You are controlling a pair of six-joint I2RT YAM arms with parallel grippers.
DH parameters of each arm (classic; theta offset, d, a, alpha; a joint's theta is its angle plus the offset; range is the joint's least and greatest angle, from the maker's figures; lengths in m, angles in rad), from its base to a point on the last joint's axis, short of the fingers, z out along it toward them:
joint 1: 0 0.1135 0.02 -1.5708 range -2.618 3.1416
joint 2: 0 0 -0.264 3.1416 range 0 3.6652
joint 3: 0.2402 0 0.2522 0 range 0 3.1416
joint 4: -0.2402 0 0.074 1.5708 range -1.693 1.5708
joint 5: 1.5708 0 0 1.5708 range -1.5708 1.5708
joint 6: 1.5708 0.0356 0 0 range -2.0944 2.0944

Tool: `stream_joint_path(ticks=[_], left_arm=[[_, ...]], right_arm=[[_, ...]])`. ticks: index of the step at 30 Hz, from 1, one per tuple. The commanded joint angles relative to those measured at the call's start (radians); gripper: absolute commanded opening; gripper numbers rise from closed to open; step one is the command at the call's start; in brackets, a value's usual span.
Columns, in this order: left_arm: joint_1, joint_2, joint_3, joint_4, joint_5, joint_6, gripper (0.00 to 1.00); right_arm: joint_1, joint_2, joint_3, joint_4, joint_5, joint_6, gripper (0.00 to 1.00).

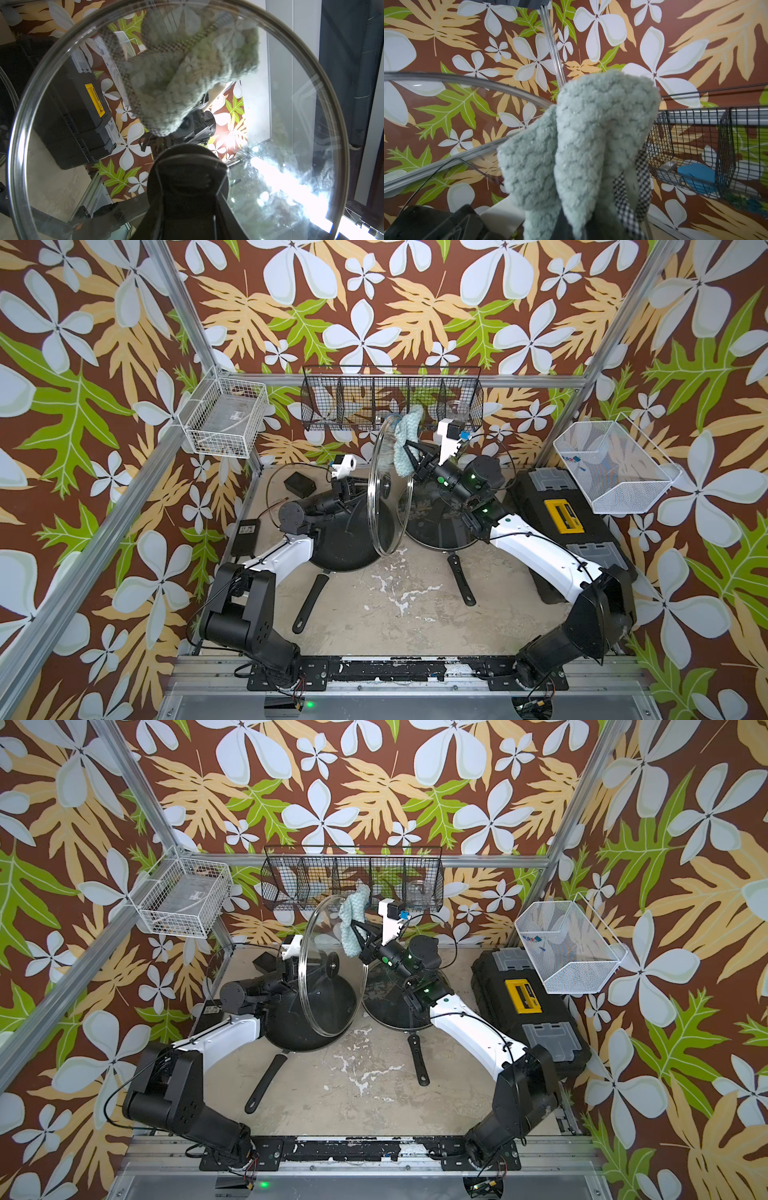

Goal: Wipe the pot lid with a cloth
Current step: Wipe the pot lid.

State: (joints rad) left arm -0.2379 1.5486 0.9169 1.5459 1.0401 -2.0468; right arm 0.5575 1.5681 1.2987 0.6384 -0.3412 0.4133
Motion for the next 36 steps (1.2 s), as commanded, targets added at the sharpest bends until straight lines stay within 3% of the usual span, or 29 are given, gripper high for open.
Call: stream_joint_path(ticks=[1,6,15,21,25,31,36], left_arm=[[0.000,-0.016,0.021,0.141,-0.066,-0.068,0.00],[0.000,-0.015,0.012,0.139,-0.089,-0.069,0.00],[0.006,0.028,-0.007,0.133,-0.138,-0.054,0.00],[0.005,0.049,-0.024,0.137,-0.131,-0.031,0.00],[0.005,0.052,-0.031,0.140,-0.113,-0.023,0.00],[0.003,0.034,-0.034,0.142,-0.101,-0.021,0.00],[0.005,0.033,-0.037,0.172,-0.105,-0.044,0.00]], right_arm=[[-0.001,-0.025,-0.080,0.043,-0.013,0.035,0.00],[0.013,-0.104,-0.248,0.103,-0.047,0.094,0.00],[0.202,-0.293,-0.425,0.065,-0.017,0.037,0.00],[0.251,-0.292,-0.287,0.050,-0.055,0.014,0.00],[0.241,-0.209,-0.118,-0.025,-0.020,-0.081,0.00],[0.118,-0.042,0.068,-0.045,-0.029,-0.069,0.00],[0.011,0.041,0.094,-0.036,-0.029,-0.010,0.00]])
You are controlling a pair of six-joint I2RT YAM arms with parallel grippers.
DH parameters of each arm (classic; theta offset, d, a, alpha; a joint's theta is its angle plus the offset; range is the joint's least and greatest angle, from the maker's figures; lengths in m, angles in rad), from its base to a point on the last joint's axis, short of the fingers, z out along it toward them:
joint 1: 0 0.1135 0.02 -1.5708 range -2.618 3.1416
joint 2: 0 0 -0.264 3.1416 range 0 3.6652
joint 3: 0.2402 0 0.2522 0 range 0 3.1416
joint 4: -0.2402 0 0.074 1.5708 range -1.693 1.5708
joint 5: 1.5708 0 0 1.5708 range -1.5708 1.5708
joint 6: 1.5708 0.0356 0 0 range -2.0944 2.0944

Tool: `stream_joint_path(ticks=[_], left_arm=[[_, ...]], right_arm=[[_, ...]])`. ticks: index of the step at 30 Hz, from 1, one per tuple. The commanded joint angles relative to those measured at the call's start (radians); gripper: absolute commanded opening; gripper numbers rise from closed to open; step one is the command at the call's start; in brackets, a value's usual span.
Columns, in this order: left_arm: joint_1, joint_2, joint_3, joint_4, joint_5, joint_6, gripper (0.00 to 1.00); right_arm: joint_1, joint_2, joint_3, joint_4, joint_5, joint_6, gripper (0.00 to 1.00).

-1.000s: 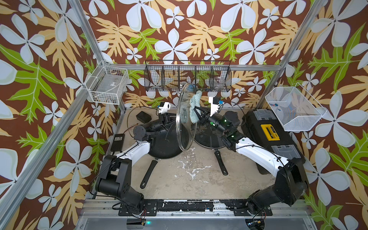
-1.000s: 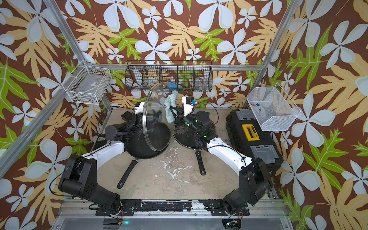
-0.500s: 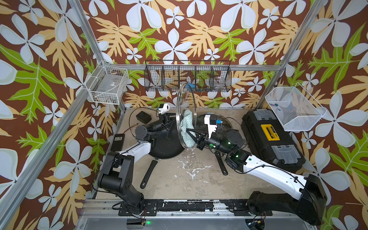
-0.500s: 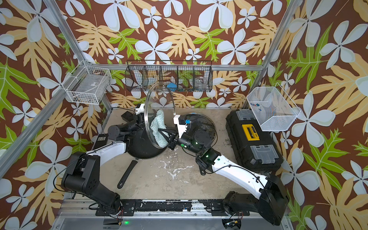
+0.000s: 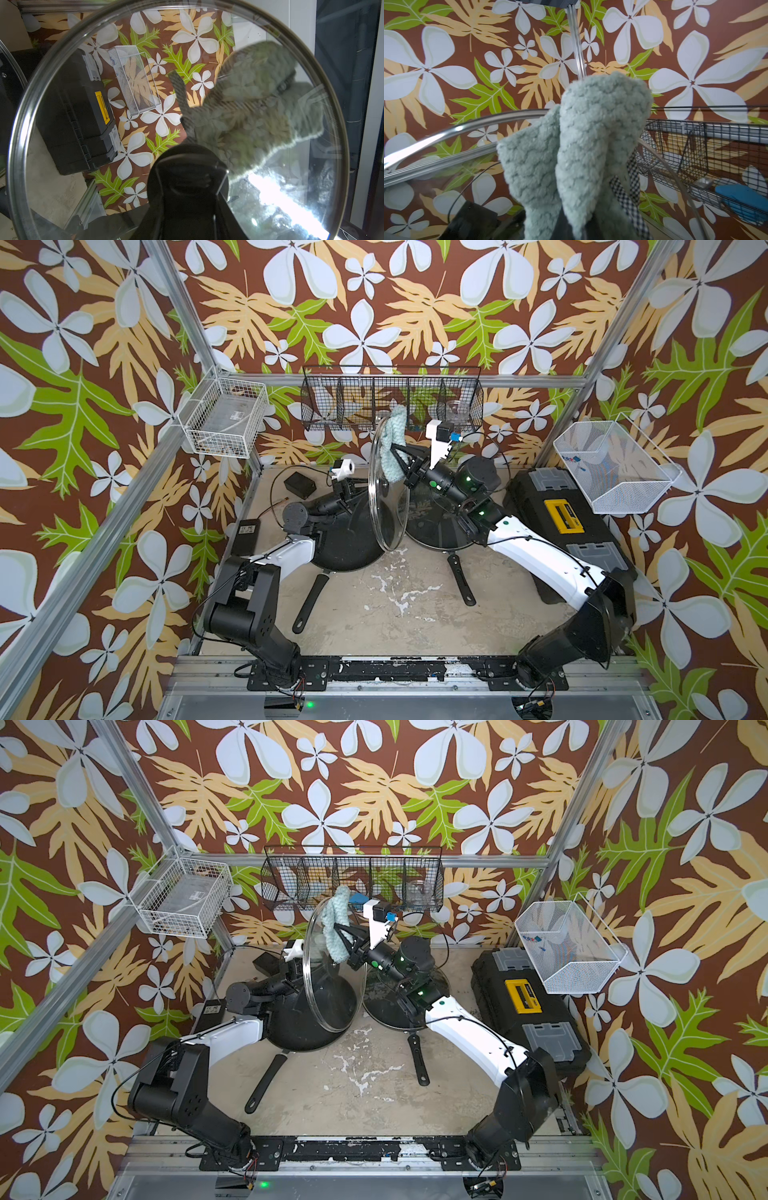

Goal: Wipe the pot lid with a cloth
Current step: Wipe the pot lid.

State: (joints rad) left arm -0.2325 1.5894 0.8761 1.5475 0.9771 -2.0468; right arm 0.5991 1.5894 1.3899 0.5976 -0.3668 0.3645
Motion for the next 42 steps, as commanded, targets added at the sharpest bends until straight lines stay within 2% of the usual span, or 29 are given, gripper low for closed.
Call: stream_joint_path(ticks=[1,5,11,16,21,28,36,42], left_arm=[[-0.001,-0.003,0.007,0.189,-0.043,-0.058,0.00],[-0.001,0.011,0.019,0.251,-0.058,-0.112,0.00],[-0.001,0.010,0.024,0.257,-0.066,-0.122,0.00],[0.001,0.013,0.025,0.263,-0.075,-0.131,0.00],[0.000,0.028,0.015,0.285,-0.090,-0.146,0.00],[0.001,0.038,0.015,0.295,-0.089,-0.151,0.00],[0.000,0.031,0.020,0.293,-0.091,-0.162,0.00],[0.000,0.014,0.029,0.295,-0.086,-0.174,0.00]], right_arm=[[-0.043,0.026,-0.011,0.011,-0.004,0.048,0.00],[-0.056,0.018,-0.103,0.023,-0.008,0.052,0.00],[-0.051,-0.068,-0.334,0.104,-0.040,0.114,0.00],[0.017,-0.190,-0.483,0.089,-0.043,0.087,0.00],[0.095,-0.297,-0.525,0.032,-0.059,0.064,0.00],[0.193,-0.361,-0.428,-0.050,-0.090,0.013,0.00],[0.193,-0.323,-0.538,-0.011,-0.017,0.028,0.00],[0.107,-0.249,-0.588,0.061,0.007,0.076,0.00]])
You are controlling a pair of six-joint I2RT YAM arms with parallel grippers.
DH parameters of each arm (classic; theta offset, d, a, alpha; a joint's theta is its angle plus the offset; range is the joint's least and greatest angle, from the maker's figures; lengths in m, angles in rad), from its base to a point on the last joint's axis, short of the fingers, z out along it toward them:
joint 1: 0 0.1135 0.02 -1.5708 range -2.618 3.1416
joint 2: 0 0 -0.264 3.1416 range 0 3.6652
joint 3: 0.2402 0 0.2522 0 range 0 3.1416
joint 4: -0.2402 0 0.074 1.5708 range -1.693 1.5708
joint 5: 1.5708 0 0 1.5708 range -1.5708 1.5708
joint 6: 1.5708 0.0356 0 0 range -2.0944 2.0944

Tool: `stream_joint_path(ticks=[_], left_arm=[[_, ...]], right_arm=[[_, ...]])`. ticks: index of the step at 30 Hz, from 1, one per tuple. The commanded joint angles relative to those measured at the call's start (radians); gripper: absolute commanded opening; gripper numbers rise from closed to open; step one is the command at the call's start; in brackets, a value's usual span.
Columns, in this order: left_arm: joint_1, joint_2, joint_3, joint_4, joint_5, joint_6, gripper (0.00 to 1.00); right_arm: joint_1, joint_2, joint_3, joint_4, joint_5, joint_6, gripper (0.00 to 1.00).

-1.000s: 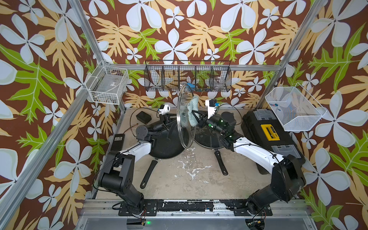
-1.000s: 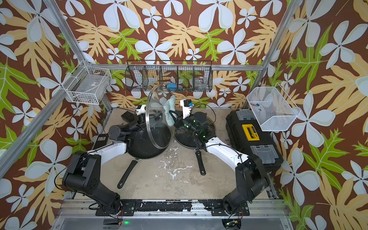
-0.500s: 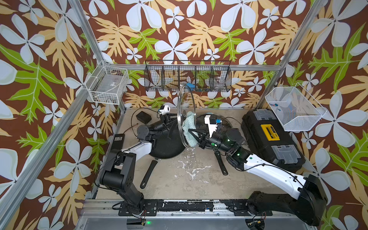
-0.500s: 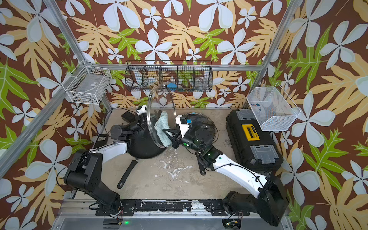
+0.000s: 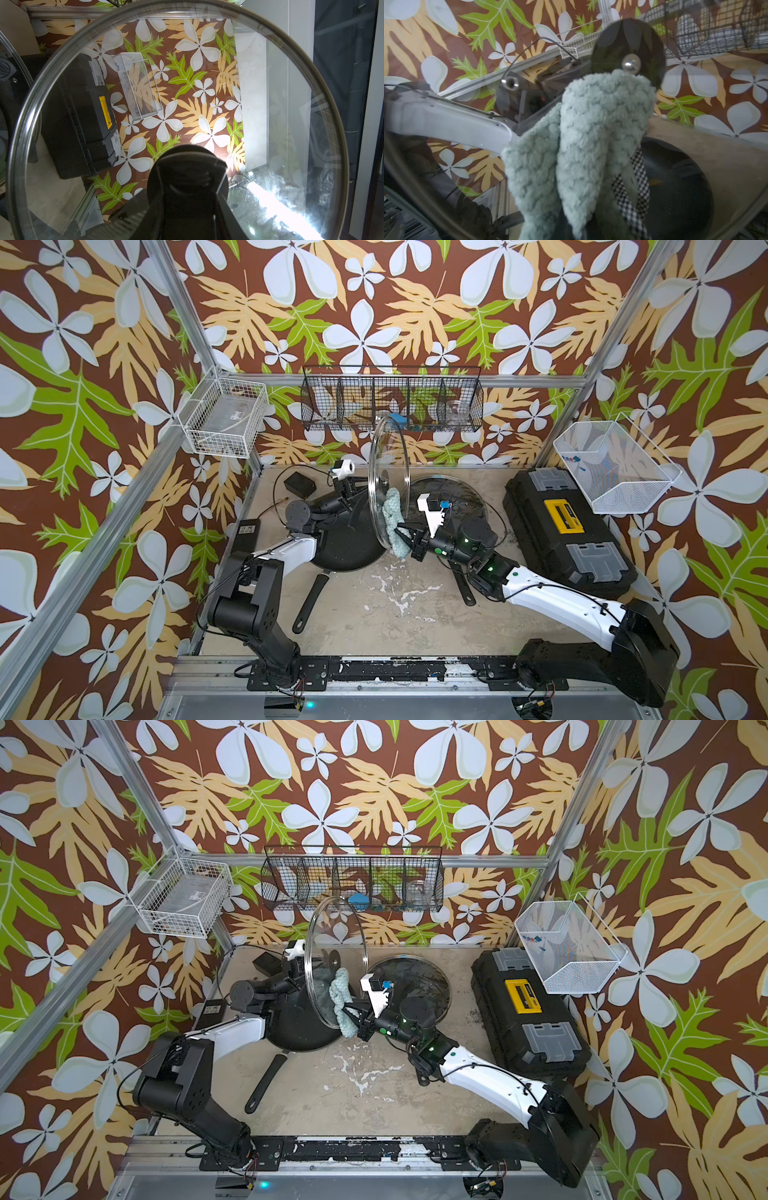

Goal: Wipe the pot lid with a cloth
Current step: Wipe the pot lid.

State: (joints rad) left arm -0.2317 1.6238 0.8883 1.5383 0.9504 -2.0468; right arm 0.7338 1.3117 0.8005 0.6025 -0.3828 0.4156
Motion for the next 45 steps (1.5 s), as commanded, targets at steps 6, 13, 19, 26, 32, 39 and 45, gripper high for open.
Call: stream_joint_path(ticks=[6,13,19,26,32,39,45], left_arm=[[-0.001,-0.044,0.011,0.304,-0.055,-0.180,0.00],[-0.001,-0.061,-0.007,0.303,-0.046,-0.175,0.00],[-0.001,-0.052,-0.020,0.300,-0.048,-0.167,0.00],[-0.002,-0.033,-0.019,0.301,-0.044,-0.159,0.00],[-0.002,-0.023,-0.013,0.302,-0.053,-0.161,0.00],[-0.002,-0.034,-0.002,0.302,-0.058,-0.170,0.00],[-0.001,-0.047,-0.003,0.304,-0.058,-0.179,0.00]], right_arm=[[-0.141,0.181,0.123,0.095,-0.022,0.047,0.00],[-0.195,0.317,0.425,0.004,-0.073,-0.002,0.00],[-0.177,0.293,0.563,-0.014,-0.147,0.009,0.00],[-0.069,0.158,0.500,-0.054,-0.173,-0.077,0.00],[0.026,0.027,0.305,-0.020,-0.135,-0.086,0.00],[0.050,0.012,0.151,0.000,-0.098,-0.070,0.00],[0.037,0.065,0.101,0.016,-0.014,-0.066,0.00]])
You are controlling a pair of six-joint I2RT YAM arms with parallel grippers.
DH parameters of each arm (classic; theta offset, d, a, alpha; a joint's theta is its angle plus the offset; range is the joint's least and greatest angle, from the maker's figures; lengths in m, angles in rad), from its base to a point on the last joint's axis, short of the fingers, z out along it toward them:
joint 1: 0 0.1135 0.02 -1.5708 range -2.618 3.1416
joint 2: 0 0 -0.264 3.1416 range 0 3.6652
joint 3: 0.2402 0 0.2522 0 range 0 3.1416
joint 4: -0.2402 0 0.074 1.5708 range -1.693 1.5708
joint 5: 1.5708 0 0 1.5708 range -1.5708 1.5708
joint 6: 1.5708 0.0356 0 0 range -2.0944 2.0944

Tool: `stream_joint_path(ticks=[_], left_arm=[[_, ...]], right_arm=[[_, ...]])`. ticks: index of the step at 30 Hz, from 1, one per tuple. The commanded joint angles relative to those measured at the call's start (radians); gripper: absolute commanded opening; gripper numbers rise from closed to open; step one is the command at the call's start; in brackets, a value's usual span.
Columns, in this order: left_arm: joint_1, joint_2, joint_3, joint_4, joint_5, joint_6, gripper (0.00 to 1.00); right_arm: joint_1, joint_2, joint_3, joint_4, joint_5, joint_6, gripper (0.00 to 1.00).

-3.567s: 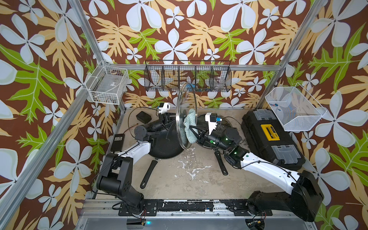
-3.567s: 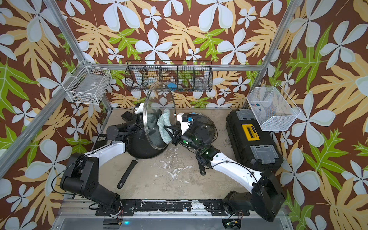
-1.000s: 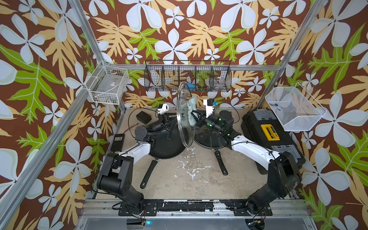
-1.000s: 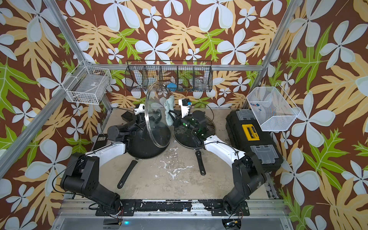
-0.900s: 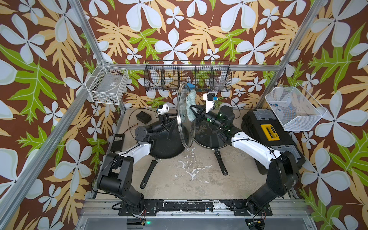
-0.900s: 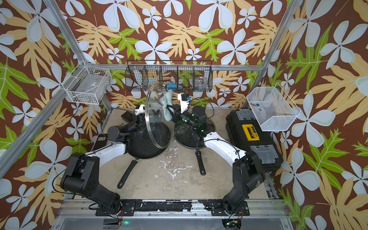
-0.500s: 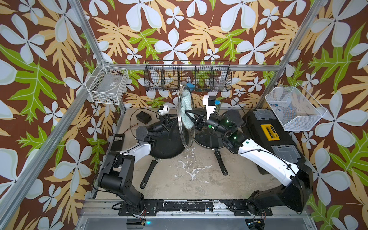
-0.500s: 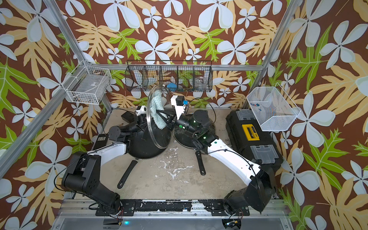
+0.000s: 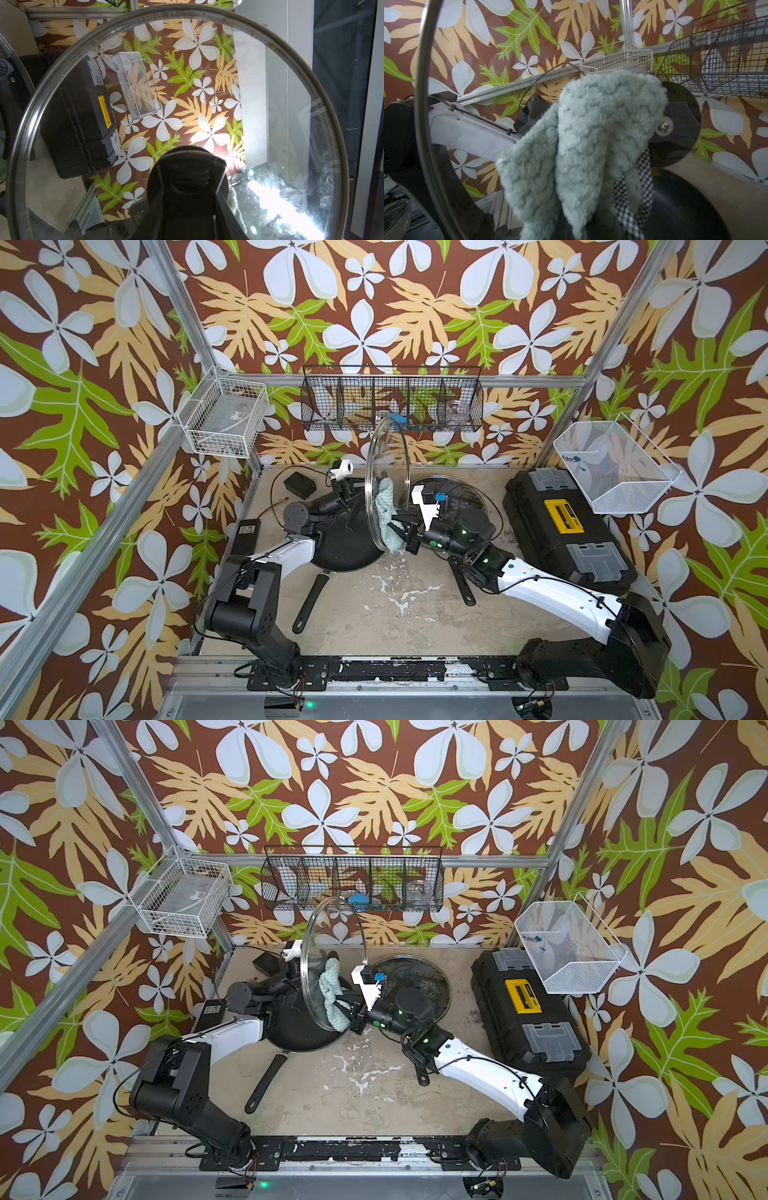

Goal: Wipe the pot lid with a cloth
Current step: Wipe the pot lid.

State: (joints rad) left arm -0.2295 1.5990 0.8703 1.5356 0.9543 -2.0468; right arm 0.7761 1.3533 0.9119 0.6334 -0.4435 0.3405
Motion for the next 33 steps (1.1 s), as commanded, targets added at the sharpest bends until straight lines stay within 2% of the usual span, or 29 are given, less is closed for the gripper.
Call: stream_joint_path(ticks=[1,10,14,19,23,26,29,33], left_arm=[[-0.004,-0.023,0.013,0.306,-0.060,-0.179,0.00],[-0.005,-0.029,0.014,0.323,-0.058,-0.197,0.00],[-0.004,-0.031,0.007,0.332,-0.055,-0.202,0.00],[-0.005,-0.028,-0.002,0.337,-0.053,-0.201,0.00],[-0.004,-0.022,-0.005,0.337,-0.052,-0.197,0.00],[-0.004,-0.019,-0.006,0.337,-0.054,-0.196,0.00],[-0.004,-0.016,-0.005,0.337,-0.054,-0.196,0.00],[-0.004,-0.013,-0.002,0.337,-0.054,-0.196,0.00]], right_arm=[[-0.014,0.033,-0.013,-0.008,0.058,0.015,0.00],[-0.145,0.168,-0.011,0.111,0.077,0.108,0.00],[-0.185,0.218,0.071,0.096,0.084,0.104,0.00],[-0.204,0.254,0.255,0.010,0.059,0.054,0.00],[-0.200,0.263,0.386,-0.040,-0.012,0.045,0.00],[-0.172,0.227,0.406,-0.055,-0.046,0.029,0.00],[-0.118,0.160,0.373,-0.087,-0.051,-0.030,0.00],[-0.044,0.062,0.249,-0.086,-0.049,-0.071,0.00]])
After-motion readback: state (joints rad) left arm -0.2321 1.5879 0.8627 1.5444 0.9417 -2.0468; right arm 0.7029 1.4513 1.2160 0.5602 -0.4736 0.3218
